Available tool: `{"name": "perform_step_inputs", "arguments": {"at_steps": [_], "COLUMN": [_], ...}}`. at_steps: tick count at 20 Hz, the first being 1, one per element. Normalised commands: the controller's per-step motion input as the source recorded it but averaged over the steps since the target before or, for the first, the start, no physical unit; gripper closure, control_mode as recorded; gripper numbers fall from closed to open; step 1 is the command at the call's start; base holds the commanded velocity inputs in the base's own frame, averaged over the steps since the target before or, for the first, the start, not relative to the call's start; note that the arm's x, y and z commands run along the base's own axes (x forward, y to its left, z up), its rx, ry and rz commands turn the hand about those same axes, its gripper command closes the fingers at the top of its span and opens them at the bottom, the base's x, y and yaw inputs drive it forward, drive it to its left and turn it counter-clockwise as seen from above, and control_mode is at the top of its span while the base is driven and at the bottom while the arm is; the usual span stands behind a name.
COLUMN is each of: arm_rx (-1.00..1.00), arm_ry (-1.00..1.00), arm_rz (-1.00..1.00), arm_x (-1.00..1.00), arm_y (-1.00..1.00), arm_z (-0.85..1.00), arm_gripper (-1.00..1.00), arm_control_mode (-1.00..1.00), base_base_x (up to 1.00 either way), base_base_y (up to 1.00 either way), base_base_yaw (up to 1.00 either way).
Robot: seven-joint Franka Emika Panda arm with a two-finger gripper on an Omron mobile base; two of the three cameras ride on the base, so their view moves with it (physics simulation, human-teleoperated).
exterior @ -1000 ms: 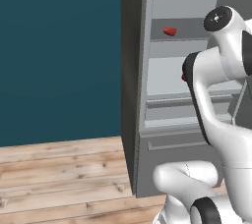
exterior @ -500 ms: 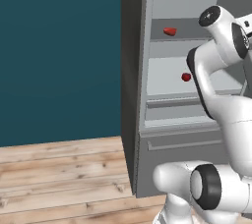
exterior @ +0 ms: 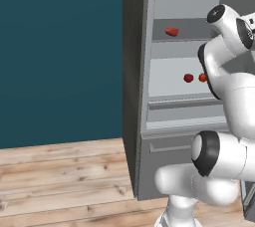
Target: Open the fridge, remove the apple, tomato, and steak, and place them on any counter.
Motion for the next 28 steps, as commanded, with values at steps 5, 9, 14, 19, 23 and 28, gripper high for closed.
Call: {"name": "perform_step_inputs", "arguments": {"at_steps": [5,9,14,19,23,28], "arm_rx": [0.0,0.0,0.0,0.0,0.0,0.06], "arm_ry": [0.0,0.0,-0.1,-0.16,-0.08,0.0], "arm_rz": [-0.07,-0.07,-0.08,-0.02,0.0,-0.01], "arm_x": [0.31,0.04,-0.15,-0.16,-0.01,0.01], "arm_y": [-0.71,-0.69,-0.75,-0.83,-0.76,-0.34], "arm_z": [0.0,0.0,0.0,0.0,0.0,0.0], "arm_gripper": [-1.0,-1.0,-1.0,-1.0,-1.0,-1.0], "arm_control_mode": [-1.0,-1.0,-1.0,-1.0,-1.0,-1.0], "base_base_x": [0.0,0.0,0.0,0.0,0.0,0.0], "base_base_y": [0.0,0.0,0.0,0.0,0.0,0.0], "base_base_yaw": [0.0,0.0,0.0,0.0,0.0,0.0]}}
